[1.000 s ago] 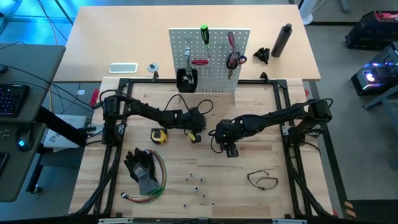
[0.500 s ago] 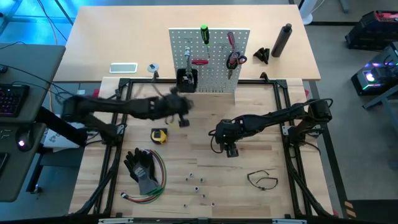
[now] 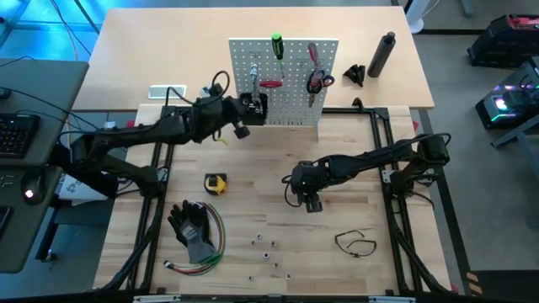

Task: Hang tools onto peg board
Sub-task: Put the silver socket into the black bin on the white peg board

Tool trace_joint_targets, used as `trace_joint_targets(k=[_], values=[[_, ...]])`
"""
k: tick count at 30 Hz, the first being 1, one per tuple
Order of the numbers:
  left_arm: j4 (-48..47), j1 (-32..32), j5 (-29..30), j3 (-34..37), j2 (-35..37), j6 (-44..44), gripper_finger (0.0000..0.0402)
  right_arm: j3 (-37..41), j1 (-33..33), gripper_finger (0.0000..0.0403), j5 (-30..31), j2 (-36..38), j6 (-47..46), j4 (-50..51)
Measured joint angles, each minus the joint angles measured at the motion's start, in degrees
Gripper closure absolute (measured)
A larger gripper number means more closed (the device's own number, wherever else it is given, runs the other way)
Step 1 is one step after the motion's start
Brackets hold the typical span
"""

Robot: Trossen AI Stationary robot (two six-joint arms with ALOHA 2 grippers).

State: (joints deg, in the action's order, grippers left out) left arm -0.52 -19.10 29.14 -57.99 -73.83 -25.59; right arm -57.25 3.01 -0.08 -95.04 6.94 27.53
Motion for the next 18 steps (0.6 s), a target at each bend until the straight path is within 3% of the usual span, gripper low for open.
trace_joint_targets(k=[12,18], values=[[-5.82,-3.91,-3.11,-3.99,-8.8,1.14,0.0346,0.0,0.0,0.0217,0.39,0.0,0.13,-0.52],[-5.81,-3.62,-3.12,-5.03,-9.8,1.91,0.0288,0.0,0.0,0.0217,0.51,0.0,0.44,-0.49]])
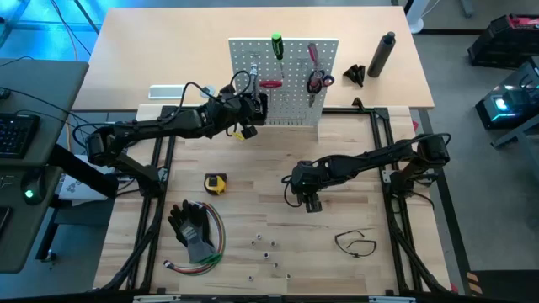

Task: Hang tools onto peg board
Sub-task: Put the silver socket into the black bin on the white peg board

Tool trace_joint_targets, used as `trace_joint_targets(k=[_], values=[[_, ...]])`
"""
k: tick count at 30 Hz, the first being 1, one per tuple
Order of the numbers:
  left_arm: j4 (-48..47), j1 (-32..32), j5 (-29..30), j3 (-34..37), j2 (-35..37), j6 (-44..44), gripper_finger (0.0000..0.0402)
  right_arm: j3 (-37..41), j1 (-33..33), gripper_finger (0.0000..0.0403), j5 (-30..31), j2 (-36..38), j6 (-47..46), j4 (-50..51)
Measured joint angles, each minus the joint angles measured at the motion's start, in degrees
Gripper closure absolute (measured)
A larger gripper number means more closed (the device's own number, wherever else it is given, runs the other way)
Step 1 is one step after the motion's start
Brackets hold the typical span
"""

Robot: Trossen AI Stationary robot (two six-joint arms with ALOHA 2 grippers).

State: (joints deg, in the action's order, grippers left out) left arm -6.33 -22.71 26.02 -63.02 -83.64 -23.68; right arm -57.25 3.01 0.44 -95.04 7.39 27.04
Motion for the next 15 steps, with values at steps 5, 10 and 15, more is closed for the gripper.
trace_joint_targets(k=[5,10,15], values=[[0.01,0.1,0.0,-0.13,0.37,0.04,0.0246,0.0,0.0,0.0217,0.01,0.0,-0.05,-0.21],[-2.48,1.09,0.09,-0.13,1.62,0.73,0.0224,0.0,0.0,0.0217,0.01,0.0,-0.51,-0.25],[-7.0,4.39,0.09,-0.13,5.06,1.83,0.0221,0.0,0.04,0.0217,0.01,0.0,-0.95,-0.14]])
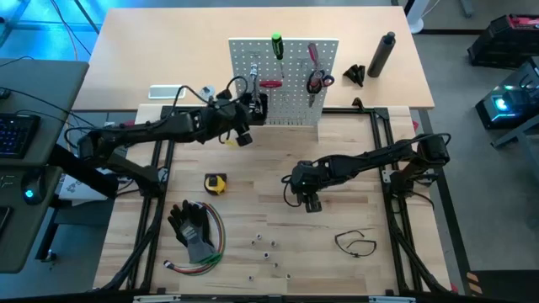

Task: Hang tools onto peg board
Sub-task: Put the silver socket into the black bin on the white peg board

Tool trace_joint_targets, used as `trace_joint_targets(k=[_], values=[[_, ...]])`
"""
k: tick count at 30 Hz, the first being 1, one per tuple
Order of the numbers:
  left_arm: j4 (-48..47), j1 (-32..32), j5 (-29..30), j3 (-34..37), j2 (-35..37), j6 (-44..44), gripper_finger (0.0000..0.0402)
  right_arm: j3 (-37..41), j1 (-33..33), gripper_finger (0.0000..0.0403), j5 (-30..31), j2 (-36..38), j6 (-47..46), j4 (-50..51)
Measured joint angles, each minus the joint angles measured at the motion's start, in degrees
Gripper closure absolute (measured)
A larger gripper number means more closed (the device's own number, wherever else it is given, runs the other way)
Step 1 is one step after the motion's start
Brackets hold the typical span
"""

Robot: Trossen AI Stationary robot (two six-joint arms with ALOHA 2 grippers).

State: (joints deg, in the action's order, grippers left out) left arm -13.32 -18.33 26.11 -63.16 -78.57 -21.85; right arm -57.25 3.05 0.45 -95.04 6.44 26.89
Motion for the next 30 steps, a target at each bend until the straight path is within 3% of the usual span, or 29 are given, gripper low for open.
trace_joint_targets(k=[6,14,24,30], values=[[-7.43,7.44,-0.78,0.0,5.65,4.28,0.0221,0.0,0.0,0.0217,0.0,0.0,0.3,-0.67],[-14.95,20.38,-10.22,1.84,8.46,16.29,0.022,0.0,0.0,0.0217,0.0,0.0,1.42,-1.87],[-11.27,37.87,-9.03,11.64,3.18,35.57,0.022,0.0,0.0,0.0217,0.02,0.0,2.87,-4.88],[-1.31,46.79,-6.51,15.58,-2.86,44.12,0.022,0.0,0.01,0.0217,0.0,0.0,3.84,-5.37]])
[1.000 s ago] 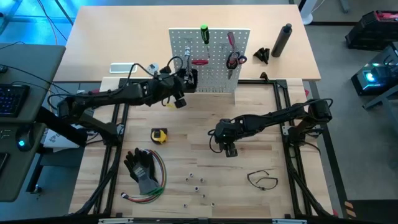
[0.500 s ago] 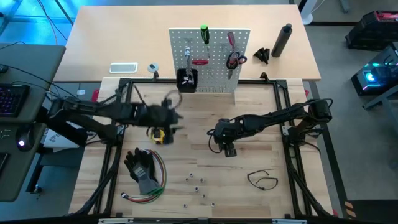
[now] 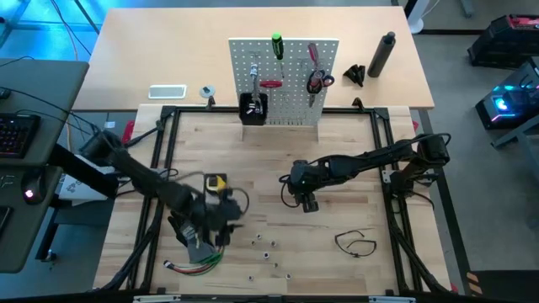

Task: Hang tools onto peg board
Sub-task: Put the silver socket into the black bin on the white peg board

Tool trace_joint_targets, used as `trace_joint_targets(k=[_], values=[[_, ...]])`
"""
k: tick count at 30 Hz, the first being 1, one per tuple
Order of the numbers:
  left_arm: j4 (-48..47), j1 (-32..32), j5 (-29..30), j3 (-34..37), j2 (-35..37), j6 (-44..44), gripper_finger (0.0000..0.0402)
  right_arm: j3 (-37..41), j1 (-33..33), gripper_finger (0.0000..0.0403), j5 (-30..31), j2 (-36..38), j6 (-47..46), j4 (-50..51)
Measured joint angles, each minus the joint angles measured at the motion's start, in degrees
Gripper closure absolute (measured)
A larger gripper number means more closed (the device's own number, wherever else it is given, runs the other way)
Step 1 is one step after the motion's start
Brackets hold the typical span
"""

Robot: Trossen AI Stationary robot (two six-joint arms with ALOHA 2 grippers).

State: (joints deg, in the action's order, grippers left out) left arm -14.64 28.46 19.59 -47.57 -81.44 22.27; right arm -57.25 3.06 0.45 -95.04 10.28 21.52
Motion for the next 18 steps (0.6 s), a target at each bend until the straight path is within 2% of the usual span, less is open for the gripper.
trace_joint_targets(k=[9,18], values=[[13.6,6.09,-0.98,0.01,-13.3,7.25,0.022,0.0,-0.01,0.0217,0.0,0.0,0.71,-0.89],[16.25,6.98,1.1,-2.26,-18.77,11.39,0.022,0.0,0.01,0.0217,-1.94,0.0,1.8,-0.47]])
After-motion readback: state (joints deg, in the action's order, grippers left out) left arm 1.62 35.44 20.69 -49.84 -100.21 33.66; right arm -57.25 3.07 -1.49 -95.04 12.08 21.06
